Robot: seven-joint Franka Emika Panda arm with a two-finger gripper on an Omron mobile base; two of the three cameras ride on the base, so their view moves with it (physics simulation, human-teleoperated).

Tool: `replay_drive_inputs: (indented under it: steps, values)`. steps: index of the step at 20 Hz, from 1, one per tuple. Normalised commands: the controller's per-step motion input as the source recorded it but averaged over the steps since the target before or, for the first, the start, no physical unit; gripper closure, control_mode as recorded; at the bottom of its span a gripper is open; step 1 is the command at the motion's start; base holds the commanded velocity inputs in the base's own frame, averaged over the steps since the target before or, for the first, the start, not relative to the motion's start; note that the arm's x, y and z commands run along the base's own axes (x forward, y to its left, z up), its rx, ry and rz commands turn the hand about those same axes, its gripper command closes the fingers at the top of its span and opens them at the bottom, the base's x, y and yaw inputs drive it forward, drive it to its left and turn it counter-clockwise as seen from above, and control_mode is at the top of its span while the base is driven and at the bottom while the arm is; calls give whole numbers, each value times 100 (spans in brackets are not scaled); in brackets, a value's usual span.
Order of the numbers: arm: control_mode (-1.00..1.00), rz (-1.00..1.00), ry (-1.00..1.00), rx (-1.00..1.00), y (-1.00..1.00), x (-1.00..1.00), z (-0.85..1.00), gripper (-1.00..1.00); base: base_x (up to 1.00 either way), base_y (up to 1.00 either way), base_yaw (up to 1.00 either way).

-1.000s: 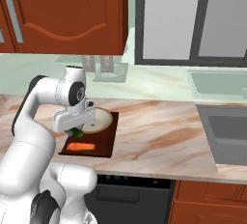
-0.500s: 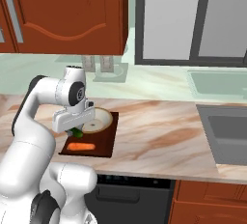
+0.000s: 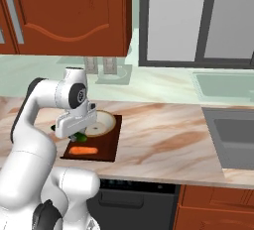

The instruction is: Place the two vegetables and bowl onto the tray for setting up a vegetable dip station.

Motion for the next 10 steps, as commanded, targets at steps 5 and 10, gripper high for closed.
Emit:
replay_drive_inputs:
  steps: [5, 10]
  values:
    - [-100, 24, 1, -2, -19, -12, 1, 100, 0, 0, 0]
    - [-100, 16, 0, 0, -23, -1, 0, 100, 0, 0, 0]
